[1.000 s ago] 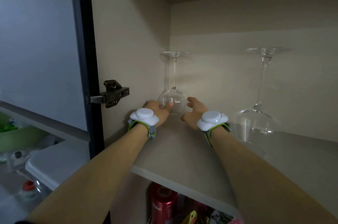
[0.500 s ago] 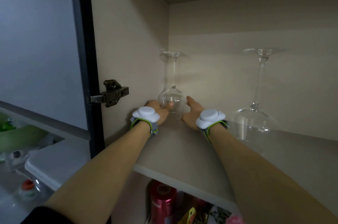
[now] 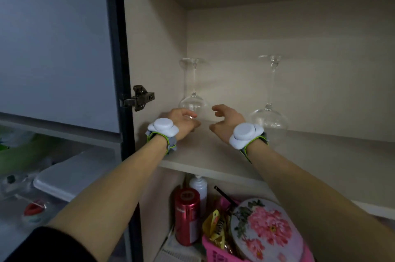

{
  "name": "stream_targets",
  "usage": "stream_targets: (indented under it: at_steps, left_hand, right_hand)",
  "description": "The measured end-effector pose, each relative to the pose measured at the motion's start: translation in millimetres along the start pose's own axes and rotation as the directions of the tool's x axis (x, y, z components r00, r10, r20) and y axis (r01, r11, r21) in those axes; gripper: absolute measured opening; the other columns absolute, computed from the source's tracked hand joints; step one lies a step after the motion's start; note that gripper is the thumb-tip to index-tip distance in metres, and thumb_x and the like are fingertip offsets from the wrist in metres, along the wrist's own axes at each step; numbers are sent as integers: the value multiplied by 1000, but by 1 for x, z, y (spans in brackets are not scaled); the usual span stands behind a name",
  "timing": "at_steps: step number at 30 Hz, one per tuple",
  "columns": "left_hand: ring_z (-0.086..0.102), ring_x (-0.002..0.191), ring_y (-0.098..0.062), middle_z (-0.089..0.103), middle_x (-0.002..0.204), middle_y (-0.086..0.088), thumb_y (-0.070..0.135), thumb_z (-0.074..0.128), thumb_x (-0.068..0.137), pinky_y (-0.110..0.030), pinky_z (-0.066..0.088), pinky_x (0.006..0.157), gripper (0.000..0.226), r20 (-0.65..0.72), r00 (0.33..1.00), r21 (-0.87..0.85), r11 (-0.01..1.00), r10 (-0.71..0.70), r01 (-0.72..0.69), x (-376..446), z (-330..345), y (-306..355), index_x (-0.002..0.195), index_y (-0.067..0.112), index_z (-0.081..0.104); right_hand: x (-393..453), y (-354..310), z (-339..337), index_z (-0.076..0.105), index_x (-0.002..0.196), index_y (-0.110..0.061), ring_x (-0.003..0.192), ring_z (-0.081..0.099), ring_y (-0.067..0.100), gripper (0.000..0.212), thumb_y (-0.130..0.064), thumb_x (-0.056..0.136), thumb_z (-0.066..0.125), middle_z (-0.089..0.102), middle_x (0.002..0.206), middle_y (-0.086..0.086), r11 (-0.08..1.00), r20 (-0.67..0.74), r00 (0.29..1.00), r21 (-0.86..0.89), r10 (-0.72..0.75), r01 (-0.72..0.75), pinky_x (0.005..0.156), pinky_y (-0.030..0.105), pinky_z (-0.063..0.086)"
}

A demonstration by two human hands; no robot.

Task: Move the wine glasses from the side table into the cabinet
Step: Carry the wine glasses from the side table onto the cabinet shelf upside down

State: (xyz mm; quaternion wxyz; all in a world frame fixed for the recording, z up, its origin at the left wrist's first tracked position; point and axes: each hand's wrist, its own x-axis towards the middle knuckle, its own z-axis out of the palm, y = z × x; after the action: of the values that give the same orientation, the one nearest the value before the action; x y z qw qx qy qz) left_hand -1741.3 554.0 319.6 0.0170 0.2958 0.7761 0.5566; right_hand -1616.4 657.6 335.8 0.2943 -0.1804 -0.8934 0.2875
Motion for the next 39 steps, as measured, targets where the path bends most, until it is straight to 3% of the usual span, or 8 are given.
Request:
stream_targets:
  at_steps: [2,7,12,19,24,28,32,39]
  left_hand:
    - [58,58,-14,64,77,-7,9,72,81,-16,45,45,18,35,999,-36,999,21,-19,-8,1,8,98,14,65]
    - [59,66,-15,66,84,-7,9,70,84,-24,46,57,23,195,979,-96,994,65,-46,-22,18,31,105,14,64]
    - [63,80,-18,71,99,-10,16,74,82,-27,51,65,27,282,953,-154,986,111,-69,-29,43,51,107,15,65]
    - [66,95,-20,70,108,-9,26,79,77,-36,57,78,45,357,929,-180,983,103,-40,-30,70,59,118,17,61]
    - [67,98,-18,70,103,-2,31,79,77,-30,57,72,66,426,899,-192,981,103,-21,-29,79,61,135,20,48]
    - [69,92,-17,71,92,1,28,78,79,-34,57,78,61,400,909,-197,979,120,-42,-19,85,57,133,14,53]
    - [69,86,-16,72,94,-2,26,77,80,-29,56,70,58,329,936,-212,976,127,-58,-3,81,54,131,12,55]
    - [64,89,-16,68,101,-3,19,74,84,-25,52,61,58,232,968,-259,966,92,-30,18,75,46,136,11,50]
  right_hand:
    - [-7,-2,-12,51,135,-23,107,64,22,54,-12,84,64,59,130,2,1000,-43,999,24,-17,18,93,26,47]
    - [-29,-1,-53,58,125,-26,99,66,17,43,-13,84,65,64,118,-5,998,-130,991,52,-25,32,91,33,52]
    - [-45,10,-82,66,111,-21,85,64,13,29,-9,85,60,69,105,-3,996,-272,962,83,-17,41,71,20,49]
    - [-47,39,-100,67,112,-21,102,61,15,28,-16,85,62,66,111,-2,997,-348,935,54,70,-55,84,25,49]
    - [-35,63,-98,64,115,-26,105,61,21,39,-34,78,69,60,120,-2,965,-287,925,153,250,-213,94,34,50]
    - [-21,72,-87,64,117,-26,106,62,25,56,-42,63,68,63,123,2,921,-255,913,310,318,-235,92,47,54]
    - [0,70,-80,65,116,-24,102,64,27,47,-38,71,71,63,115,1,928,-261,924,320,279,-190,90,46,55]
    - [43,70,-62,65,112,-32,98,67,25,57,-50,58,69,66,113,-2,932,-217,945,322,244,-167,89,45,55]
